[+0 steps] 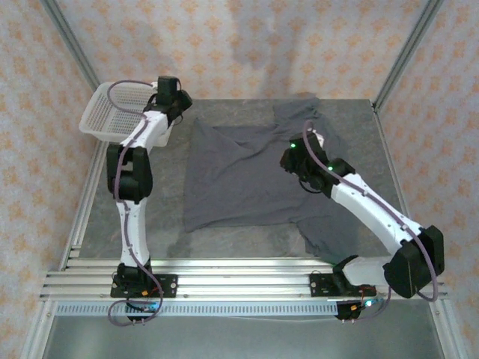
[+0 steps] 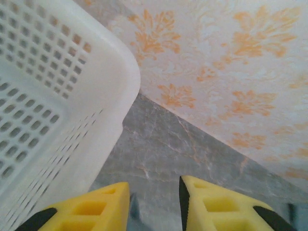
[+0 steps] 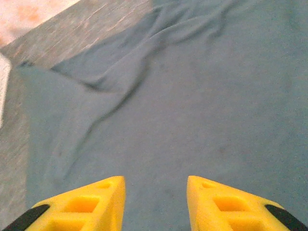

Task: Fold the inside-out t-shirt

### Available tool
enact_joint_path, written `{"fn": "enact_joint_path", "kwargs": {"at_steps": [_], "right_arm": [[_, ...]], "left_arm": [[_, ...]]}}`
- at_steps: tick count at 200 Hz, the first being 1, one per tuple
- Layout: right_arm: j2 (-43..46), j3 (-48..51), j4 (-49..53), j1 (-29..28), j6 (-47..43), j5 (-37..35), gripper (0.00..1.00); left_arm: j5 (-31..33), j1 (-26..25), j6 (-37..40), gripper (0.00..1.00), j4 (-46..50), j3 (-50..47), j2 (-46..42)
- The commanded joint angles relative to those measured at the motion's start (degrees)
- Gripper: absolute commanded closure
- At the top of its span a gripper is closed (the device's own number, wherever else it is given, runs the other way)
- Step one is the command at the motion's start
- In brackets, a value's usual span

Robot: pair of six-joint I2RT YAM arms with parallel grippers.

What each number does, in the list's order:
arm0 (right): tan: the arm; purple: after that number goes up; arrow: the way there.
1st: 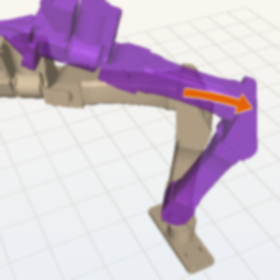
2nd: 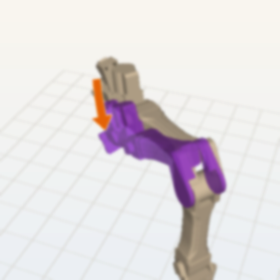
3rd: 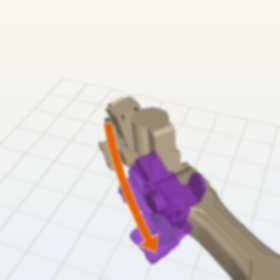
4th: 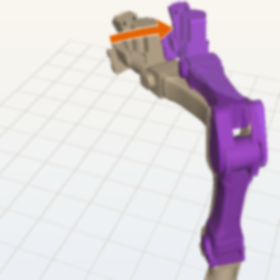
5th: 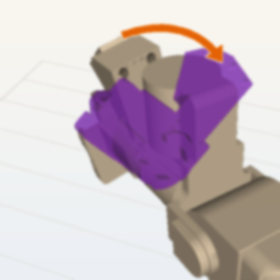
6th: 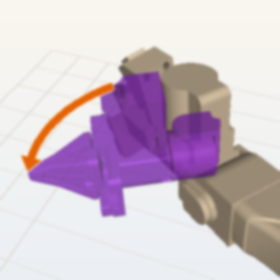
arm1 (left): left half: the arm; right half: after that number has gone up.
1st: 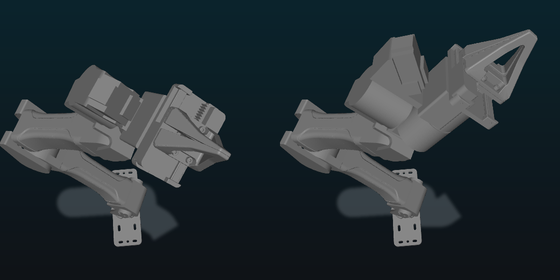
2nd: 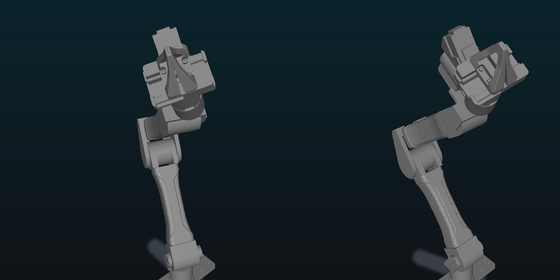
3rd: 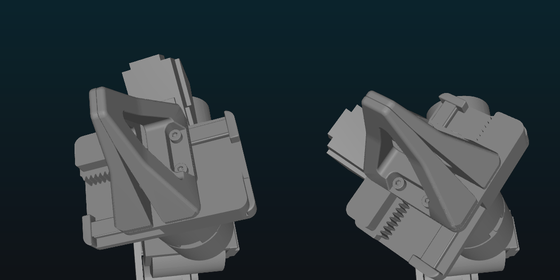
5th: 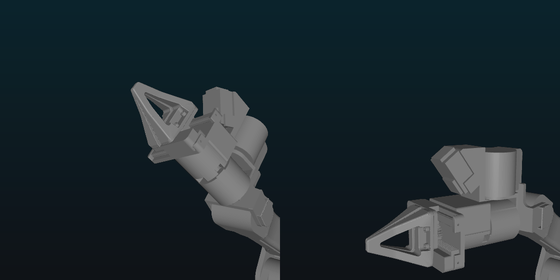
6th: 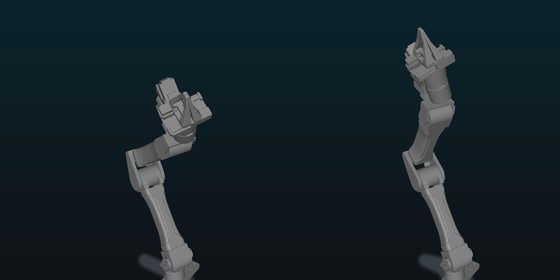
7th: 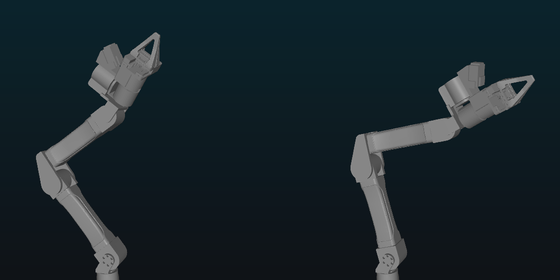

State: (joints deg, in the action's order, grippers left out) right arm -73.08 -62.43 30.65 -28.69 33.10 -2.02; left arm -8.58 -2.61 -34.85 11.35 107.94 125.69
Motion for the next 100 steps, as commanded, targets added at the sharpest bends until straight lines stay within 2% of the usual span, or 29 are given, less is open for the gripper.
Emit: {"fn": "enact_joint_path", "kwargs": {"at_steps": [1, 10, 30, 41, 50, 69, 81, 100], "right_arm": [[1.56, 4.06, 4.19, 9.63, 4.39, -0.55, 0.61], [2.17, 6.57, 3.12, 14.18, 4.51, 2.47, 0.61], [2.95, 10.96, 1.25, 21.22, 3.34, 6.21, 0.61], [2.22, 12.15, 0.87, 23.86, 2.87, 7.44, 0.63], [1.09, 13.07, -0.05, 25.94, 2.76, 9.93, 0.72], [-2.98, 15.09, -3.07, 30.12, 3.77, 15.61, 1.0], [-5.94, 16.09, -5.75, 32.0, 4.31, 18.51, 1.0], [-11.08, 15.77, -8.43, 33.48, 4.38, 20.23, 1.0]], "left_arm": [[-2.57, -2.07, -1.84, 0.66, -5.75, -11.66, -15.72], [-2.75, -3.45, -1.06, 0.67, -5.82, -16.85, -22.11], [-3.58, -7.54, 2.19, 0.78, -0.73, -24.61, -30.77], [-3.15, -9.91, 2.88, 0.91, 2.56, -28.58, -34.12], [-3.26, -12.05, 2.95, 1.0, 2.9, -32.8, -36.55], [-1.67, -16.45, 2.79, 1.0, 2.71, -41.05, -39.27], [-1.33, -18.21, 1.47, 1.0, 2.03, -45.01, -38.73], [-4.3, -18.39, -2.53, 1.0, -2.45, -49.7, -35.15]]}}
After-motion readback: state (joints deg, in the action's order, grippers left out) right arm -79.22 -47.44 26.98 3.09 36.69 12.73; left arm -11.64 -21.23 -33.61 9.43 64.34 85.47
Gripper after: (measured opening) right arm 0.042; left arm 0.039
